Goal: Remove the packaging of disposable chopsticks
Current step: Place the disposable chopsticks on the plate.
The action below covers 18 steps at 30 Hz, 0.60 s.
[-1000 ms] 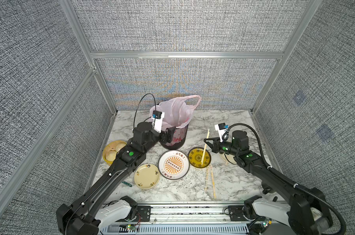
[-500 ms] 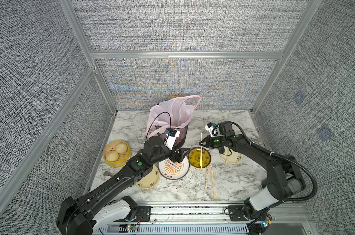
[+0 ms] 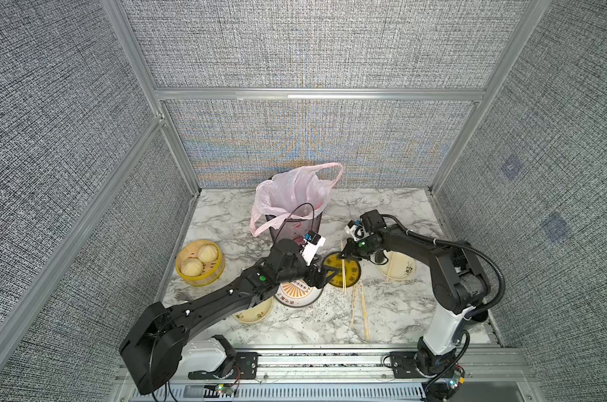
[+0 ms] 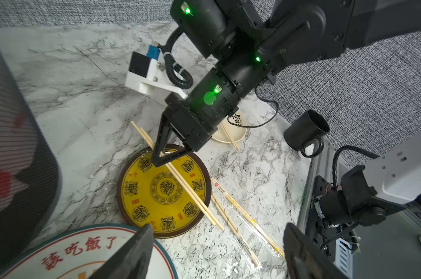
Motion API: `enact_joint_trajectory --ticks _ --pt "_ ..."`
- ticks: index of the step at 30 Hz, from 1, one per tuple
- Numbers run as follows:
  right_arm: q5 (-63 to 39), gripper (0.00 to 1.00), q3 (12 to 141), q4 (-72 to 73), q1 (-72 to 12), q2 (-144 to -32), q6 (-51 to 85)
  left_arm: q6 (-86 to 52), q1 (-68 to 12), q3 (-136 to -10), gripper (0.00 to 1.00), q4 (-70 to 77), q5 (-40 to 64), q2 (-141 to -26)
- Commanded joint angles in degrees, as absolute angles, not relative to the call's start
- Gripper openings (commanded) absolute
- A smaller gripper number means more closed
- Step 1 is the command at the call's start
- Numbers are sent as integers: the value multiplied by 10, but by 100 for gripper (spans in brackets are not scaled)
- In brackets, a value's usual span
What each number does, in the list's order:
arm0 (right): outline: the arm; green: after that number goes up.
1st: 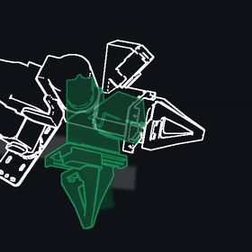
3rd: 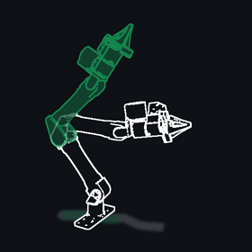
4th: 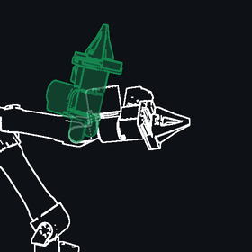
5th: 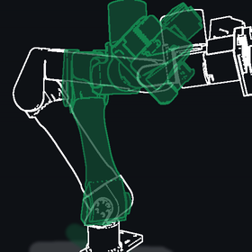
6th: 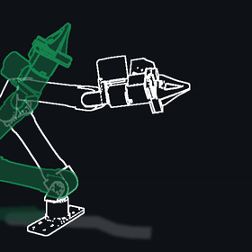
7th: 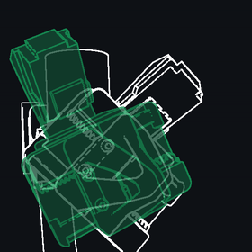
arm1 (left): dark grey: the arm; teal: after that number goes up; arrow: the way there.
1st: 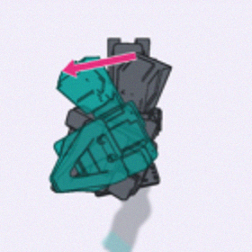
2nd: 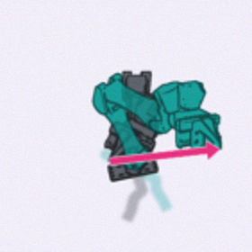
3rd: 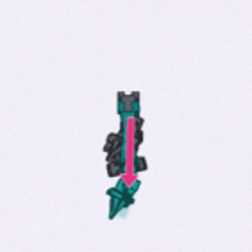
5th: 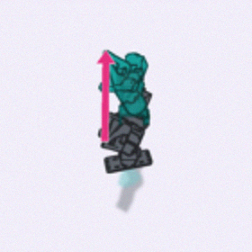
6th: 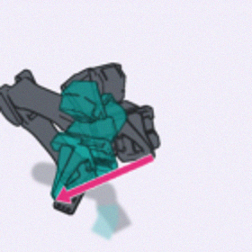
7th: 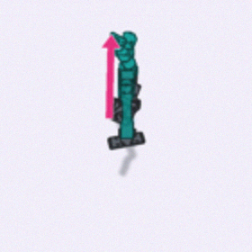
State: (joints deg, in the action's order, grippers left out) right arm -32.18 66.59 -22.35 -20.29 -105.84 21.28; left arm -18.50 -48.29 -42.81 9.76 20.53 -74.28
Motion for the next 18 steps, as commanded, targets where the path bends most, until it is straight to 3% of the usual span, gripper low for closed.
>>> enact_joint_trajectory --ticks 1,3,10,18 --pt "-330 0 660 -205 -201 -1066 235 -185 -493 -438 84 132 198 -759" --pt "-367 0 646 -174 -193 -1070 247 -187 -499 -436 84 137 189 -763" --pt "-362 0 629 -152 -186 -1077 254 -191 -507 -433 84 149 187 -777" --pt "-370 7 630 -154 -178 -1085 253 -192 -511 -439 84 156 187 -795"
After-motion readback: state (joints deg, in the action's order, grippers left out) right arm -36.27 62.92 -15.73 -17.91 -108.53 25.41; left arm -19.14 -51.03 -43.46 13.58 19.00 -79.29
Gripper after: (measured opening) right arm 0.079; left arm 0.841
